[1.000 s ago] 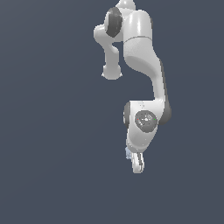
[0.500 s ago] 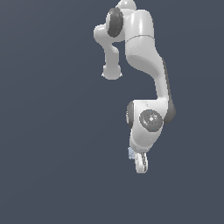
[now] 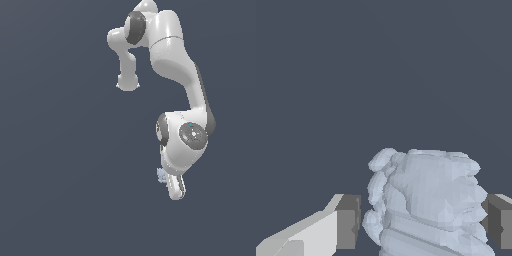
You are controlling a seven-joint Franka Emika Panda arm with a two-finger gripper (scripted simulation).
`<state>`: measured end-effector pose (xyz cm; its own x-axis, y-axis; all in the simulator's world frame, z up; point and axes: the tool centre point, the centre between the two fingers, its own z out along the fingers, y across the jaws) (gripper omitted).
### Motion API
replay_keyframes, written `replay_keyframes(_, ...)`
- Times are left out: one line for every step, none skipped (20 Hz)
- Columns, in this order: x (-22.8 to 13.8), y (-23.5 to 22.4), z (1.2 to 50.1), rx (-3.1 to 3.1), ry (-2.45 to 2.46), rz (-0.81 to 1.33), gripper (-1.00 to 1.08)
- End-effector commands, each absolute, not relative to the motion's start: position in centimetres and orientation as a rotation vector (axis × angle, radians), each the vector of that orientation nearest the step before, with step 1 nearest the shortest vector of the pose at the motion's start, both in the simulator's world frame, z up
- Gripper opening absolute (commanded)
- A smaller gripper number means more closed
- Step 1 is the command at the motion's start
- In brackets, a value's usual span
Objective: Pick up the object and move it to a goal position.
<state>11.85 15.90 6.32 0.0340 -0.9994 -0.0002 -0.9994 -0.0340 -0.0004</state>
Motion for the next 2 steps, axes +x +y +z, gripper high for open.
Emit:
replay_keyframes(11.94,16.17,6.47,-2.258,2.185,0.000,-1.00)
replay_keyframes(11.95,16.20,6.48,-2.258,2.185,0.000,-1.00)
